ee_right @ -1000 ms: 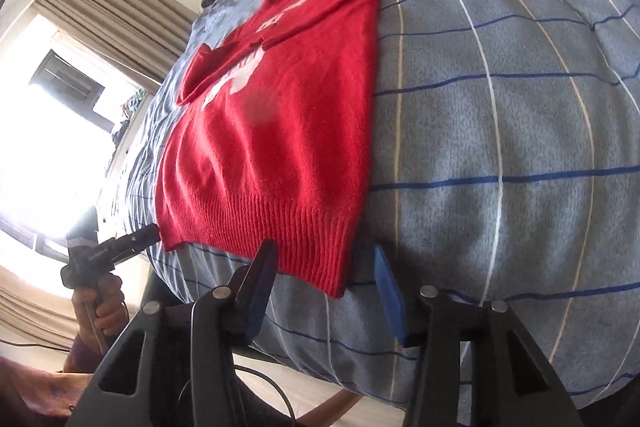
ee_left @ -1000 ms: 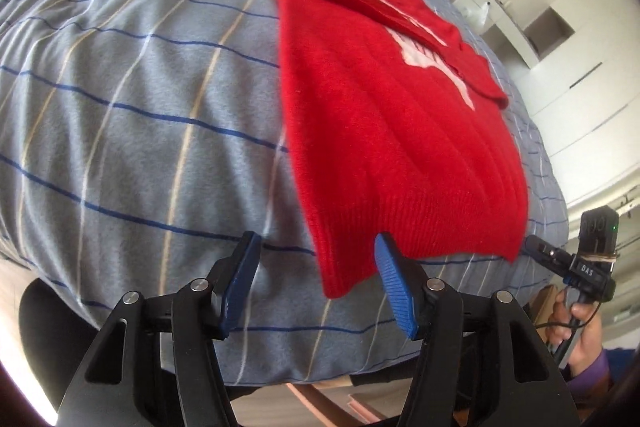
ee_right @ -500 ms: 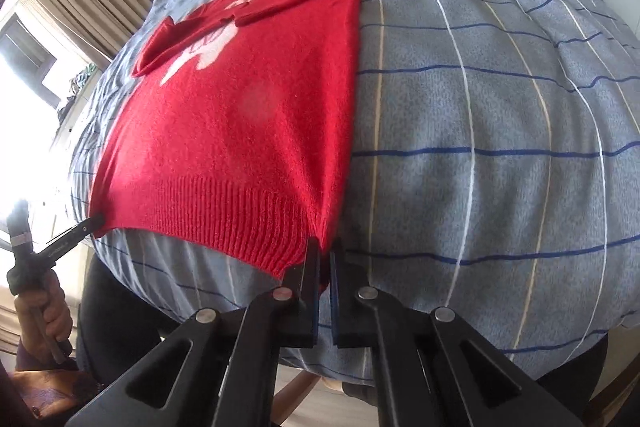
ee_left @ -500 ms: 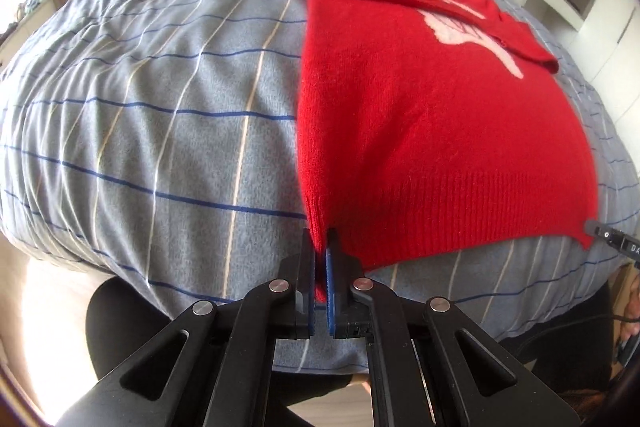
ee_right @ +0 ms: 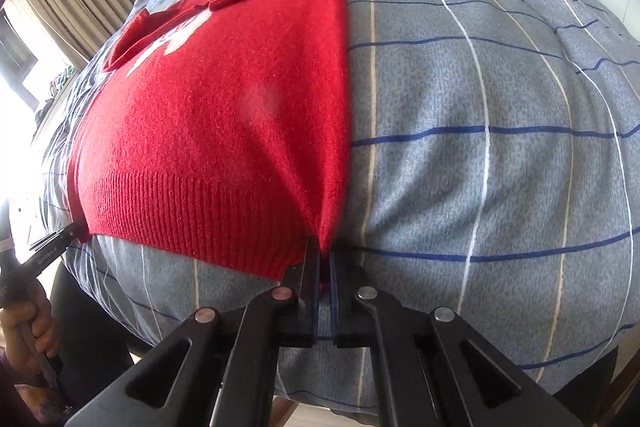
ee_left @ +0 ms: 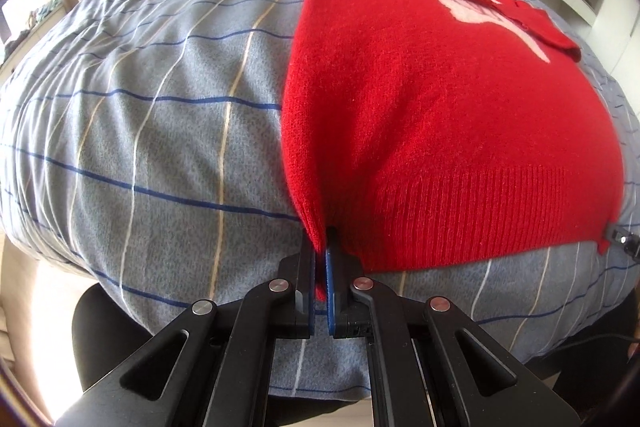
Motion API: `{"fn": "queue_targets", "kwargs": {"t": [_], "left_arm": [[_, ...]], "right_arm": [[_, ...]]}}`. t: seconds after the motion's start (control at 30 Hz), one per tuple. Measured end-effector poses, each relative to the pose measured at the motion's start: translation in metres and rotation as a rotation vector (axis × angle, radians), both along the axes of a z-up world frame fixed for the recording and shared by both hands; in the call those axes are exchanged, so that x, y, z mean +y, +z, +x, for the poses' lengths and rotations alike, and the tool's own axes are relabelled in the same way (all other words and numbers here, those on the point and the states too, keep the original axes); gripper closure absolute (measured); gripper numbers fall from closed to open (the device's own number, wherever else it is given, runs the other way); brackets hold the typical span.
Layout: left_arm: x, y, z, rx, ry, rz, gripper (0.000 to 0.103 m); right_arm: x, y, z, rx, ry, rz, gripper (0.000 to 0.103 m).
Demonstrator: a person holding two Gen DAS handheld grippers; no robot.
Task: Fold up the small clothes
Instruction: 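Pull the hem to straighten the sweater body, then open both grippers, then grasp a sleeve cuff with the right gripper and pull it outward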
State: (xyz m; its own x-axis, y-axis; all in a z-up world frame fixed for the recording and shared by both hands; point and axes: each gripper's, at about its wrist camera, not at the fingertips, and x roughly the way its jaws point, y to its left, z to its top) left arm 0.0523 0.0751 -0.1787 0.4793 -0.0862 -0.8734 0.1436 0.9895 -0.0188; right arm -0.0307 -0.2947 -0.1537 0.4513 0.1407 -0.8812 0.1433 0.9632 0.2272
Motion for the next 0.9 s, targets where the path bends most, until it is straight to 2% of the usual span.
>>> {"fn": "queue_targets", "kwargs": {"t": [0.3,0.37,0.4,0.43,0.47,0.5,0.53,0.6,0.67,0.73,0.83,0.9], "left_arm": [[-0.018,-0.003,-0.008,-0.027,0.008,0.036,0.099],[-0.022,-0.002,-0.013,-0.042,0.005,0.06,0.093],[-0.024,-0.001,-0.016,-0.045,0.001,0.076,0.089],[-0.025,0.001,-0.019,-0.043,-0.003,0.095,0.075],[-0.025,0.004,-0.023,-0.039,-0.005,0.115,0.049],[-0.024,0.007,-0.027,-0.036,-0.003,0.131,0.037],[-0.021,0.011,-0.032,-0.039,-0.005,0.136,0.027],[-0.013,0.022,-0.043,-0.055,-0.012,0.137,0.027],[-0.003,0.035,-0.052,-0.089,0.0,0.152,0.027],[0.004,0.046,-0.056,-0.123,0.019,0.17,0.027],[0.013,0.065,-0.053,-0.184,0.057,0.168,0.027],[0.019,0.075,-0.051,-0.213,0.096,0.158,0.026]], "right_arm": [[0.001,-0.001,-0.003,-0.015,-0.013,-0.002,0.1],[0.002,0.001,-0.004,-0.015,-0.016,-0.007,0.1],[0.002,0.002,-0.006,-0.014,-0.013,-0.001,0.094],[0.001,0.004,-0.008,-0.006,-0.005,0.012,0.085],[-0.001,0.005,-0.01,0.017,0.005,0.028,0.079],[-0.005,0.006,-0.012,0.05,0.016,0.042,0.068],[-0.01,0.008,-0.014,0.084,0.025,0.049,0.066],[-0.025,0.024,-0.018,0.105,0.02,0.002,0.066],[-0.039,0.051,-0.01,0.062,0.027,-0.104,0.065],[-0.043,0.084,0.012,-0.017,0.068,-0.202,0.059],[-0.026,0.122,0.061,-0.162,0.189,-0.273,0.046],[-0.002,0.129,0.099,-0.234,0.303,-0.295,0.044]]}}
